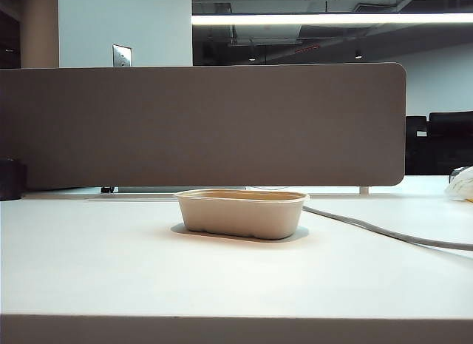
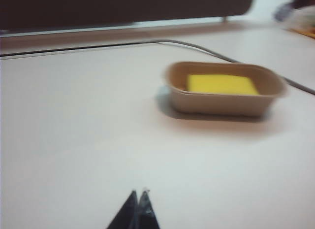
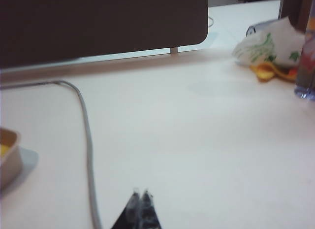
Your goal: Take out the cleaning sponge from the paper lunch box and place it on the table.
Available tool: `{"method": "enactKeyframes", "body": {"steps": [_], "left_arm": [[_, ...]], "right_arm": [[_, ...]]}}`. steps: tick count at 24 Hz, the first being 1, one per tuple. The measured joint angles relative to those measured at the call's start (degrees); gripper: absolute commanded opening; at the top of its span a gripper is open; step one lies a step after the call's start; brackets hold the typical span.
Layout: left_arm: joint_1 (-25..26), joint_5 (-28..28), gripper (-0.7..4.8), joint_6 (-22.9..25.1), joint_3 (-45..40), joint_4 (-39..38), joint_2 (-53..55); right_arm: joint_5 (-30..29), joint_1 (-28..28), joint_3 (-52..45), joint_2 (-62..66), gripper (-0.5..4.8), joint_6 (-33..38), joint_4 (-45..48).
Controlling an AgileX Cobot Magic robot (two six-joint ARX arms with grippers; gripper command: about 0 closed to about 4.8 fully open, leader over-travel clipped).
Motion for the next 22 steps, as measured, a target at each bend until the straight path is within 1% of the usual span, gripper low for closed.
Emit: {"method": "enactKeyframes", "body": {"steps": [1,2,3,4,5,6,8,11,13,14,15,17,18,19,22], "left_arm": [[-2.8,0.0,-0.05,0.0,0.0,0.0,0.2],[-4.7,-0.1,-0.05,0.0,0.0,0.3,0.8],[-7.5,0.2,-0.05,0.0,0.0,0.2,1.9],[-8.3,0.4,-0.05,0.0,0.0,0.2,2.6],[-8.5,0.4,-0.05,0.0,0.0,0.1,3.1],[-8.4,0.3,-0.05,0.0,0.0,0.1,3.9],[-8.4,0.3,-0.05,0.0,0.0,0.0,4.2],[-8.4,0.3,-0.05,0.0,0.0,0.0,4.2],[-8.3,0.3,-0.05,0.0,0.0,0.0,4.2],[-8.1,0.3,-0.05,0.0,0.0,0.1,4.2],[-8.1,0.2,-0.05,0.0,0.0,0.1,4.5],[-8.1,0.1,-0.05,0.0,0.0,0.1,6.2],[-8.1,0.1,-0.05,0.0,0.0,0.1,7.3],[-8.1,0.1,-0.05,0.0,0.0,0.1,8.0],[-8.1,0.1,-0.05,0.0,0.0,-0.1,8.2]], "right_arm": [[0.0,0.0,0.0,0.0,0.00,3.6,0.0],[-0.1,0.0,0.0,0.0,0.00,5.4,0.0],[-1.7,0.0,0.0,0.0,0.00,7.5,0.1],[-3.5,0.0,0.0,0.0,0.00,8.0,0.5],[-5.7,0.0,0.0,0.0,0.00,8.3,1.5],[-9.3,0.0,0.1,0.0,0.00,8.9,3.5],[-13.8,0.0,2.0,0.0,-0.01,10.8,4.3],[-15.5,0.0,7.0,0.5,-0.03,11.9,1.5],[-16.2,0.0,12.2,2.9,-0.03,12.1,-1.4],[-17.0,0.0,16.7,6.4,-0.03,11.6,-2.3],[-17.9,0.0,19.3,9.1,-0.03,10.6,-2.3],[-21.4,0.3,25.4,18.6,-0.03,7.7,-3.3],[-24.2,1.1,28.8,25.3,-0.03,5.7,-5.3],[-25.7,2.0,30.9,29.7,-0.03,4.3,-5.7],[-27.8,8.2,39.3,46.2,0.02,-4.5,-6.4]]}}
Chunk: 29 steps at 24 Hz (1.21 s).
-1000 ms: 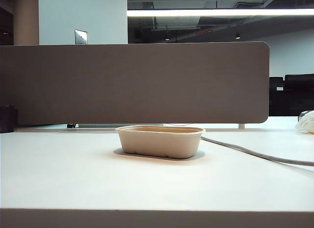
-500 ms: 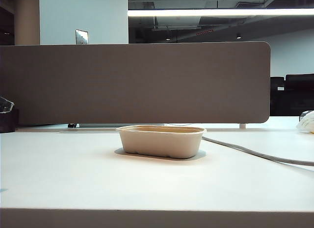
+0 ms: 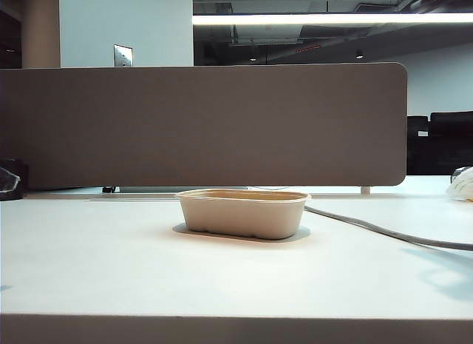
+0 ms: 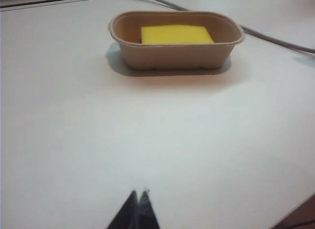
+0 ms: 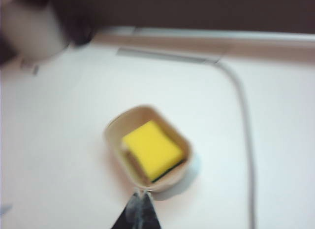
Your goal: Take out the cleaning sponge from the paper lunch box and place it on the table.
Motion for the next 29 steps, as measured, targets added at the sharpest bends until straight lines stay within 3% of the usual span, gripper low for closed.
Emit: {"method": "enactKeyframes", "body": {"steps": [6,8,9,19,27,29], "left_arm": [[0.0,0.0,-0.05,0.0,0.0,0.0,-0.1],[0.0,0.0,-0.05,0.0,0.0,0.0,-0.1],[0.0,0.0,-0.05,0.0,0.0,0.0,-0.1],[0.0,0.0,-0.05,0.0,0.0,0.0,-0.1],[0.0,0.0,-0.05,0.0,0.0,0.0,-0.1],[0.0,0.0,-0.05,0.0,0.0,0.0,-0.1]], "right_arm": [[-0.4,12.2,16.9,28.7,1.78,-16.1,-4.4],[-0.5,14.1,21.3,36.7,2.74,-19.6,-4.6],[-0.4,14.6,23.1,39.9,2.85,-20.1,-4.7],[0.0,16.1,40.3,63.4,2.85,-23.0,-8.9],[9.4,19.3,42.4,68.7,2.84,-26.0,-10.2],[10.7,19.3,42.5,69.2,2.20,-26.1,-10.0]]}}
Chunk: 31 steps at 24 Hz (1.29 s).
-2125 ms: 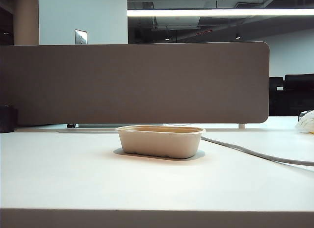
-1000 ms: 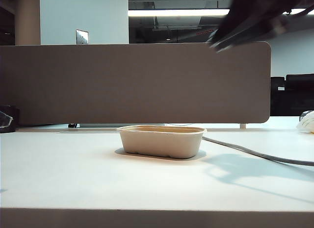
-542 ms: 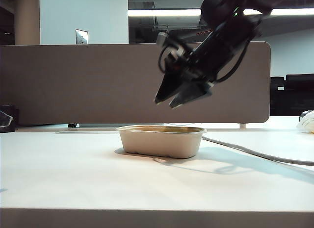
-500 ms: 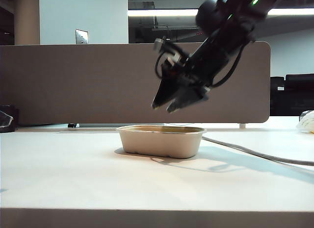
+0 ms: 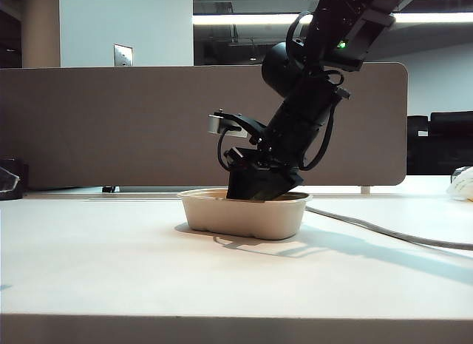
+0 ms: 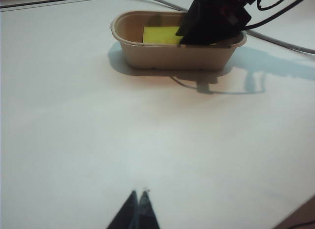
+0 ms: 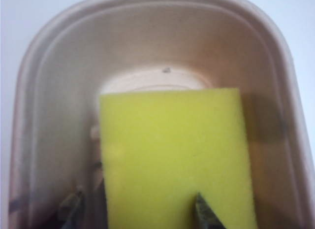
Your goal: Take out the cleaning sponge from the paper lunch box and place it on the table.
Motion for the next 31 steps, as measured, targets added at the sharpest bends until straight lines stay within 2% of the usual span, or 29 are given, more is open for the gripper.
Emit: {"method": "enactKeyframes", "body": {"steps": [3,8,11,15,19,22,25,27,28,30,31], "left_arm": [[0.0,0.0,-0.05,0.0,0.0,0.0,0.0],[0.0,0.0,-0.05,0.0,0.0,0.0,0.0],[0.0,0.0,-0.05,0.0,0.0,0.0,0.0],[0.0,0.0,-0.05,0.0,0.0,0.0,0.0],[0.0,0.0,-0.05,0.0,0.0,0.0,0.0],[0.0,0.0,-0.05,0.0,0.0,0.0,0.0],[0.0,0.0,-0.05,0.0,0.0,0.0,0.0],[0.0,0.0,-0.05,0.0,0.0,0.0,0.0],[0.0,0.0,-0.05,0.0,0.0,0.0,0.0],[0.0,0.0,-0.05,0.0,0.0,0.0,0.0],[0.0,0.0,-0.05,0.0,0.0,0.0,0.0]], "right_arm": [[1.2,0.0,0.0,0.8,-0.11,0.0,0.3],[1.8,0.0,0.0,0.6,-0.08,-0.2,0.7],[2.4,0.0,2.4,-0.3,-0.08,-0.1,-2.4],[2.4,0.0,6.7,-7.9,-0.09,1.0,-6.4],[3.4,-0.1,6.0,-16.0,-0.09,2.4,-19.1],[9.2,-0.1,-1.6,-23.2,-0.09,2.4,-25.4],[11.7,-0.2,-12.3,-29.6,-0.09,4.0,-24.6],[11.7,-0.1,-18.5,-33.2,-0.09,6.0,-22.4],[11.7,-0.2,-22.4,-34.2,-0.09,7.4,-18.3],[11.8,-0.2,-25.8,-33.4,-0.07,8.2,-15.4],[11.8,-0.2,-27.0,-32.9,0.57,8.4,-14.3]]}}
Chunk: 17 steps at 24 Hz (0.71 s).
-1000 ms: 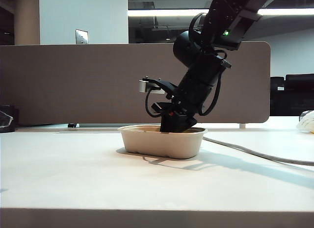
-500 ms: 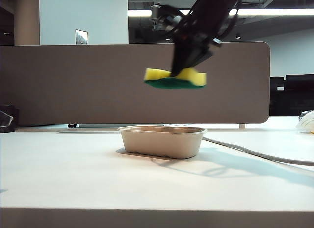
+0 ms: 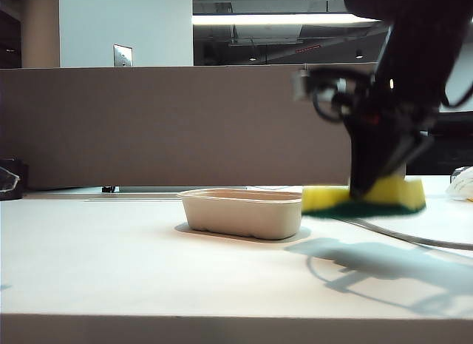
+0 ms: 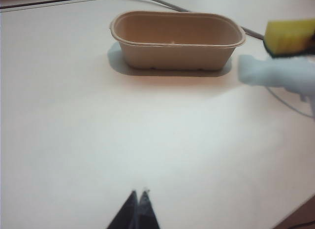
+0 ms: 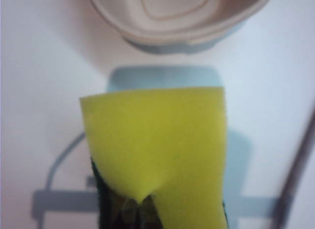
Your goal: Take out the cleaning sponge from the paper lunch box and place it on the table.
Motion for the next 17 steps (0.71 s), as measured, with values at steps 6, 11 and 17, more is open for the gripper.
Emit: {"method": "enactKeyframes", "body": {"steps": [6,11,17], "left_arm": [[0.0,0.0,-0.05,0.0,0.0,0.0,0.0],[0.0,0.0,-0.05,0.0,0.0,0.0,0.0],[0.0,0.0,-0.05,0.0,0.0,0.0,0.0]], "right_arm": [[0.0,-0.4,-1.2,0.9,2.75,1.4,3.8],[-1.7,-0.4,-1.2,0.7,2.74,2.3,3.3],[-2.1,-0.4,-1.1,-1.1,2.39,3.1,2.9]]}}
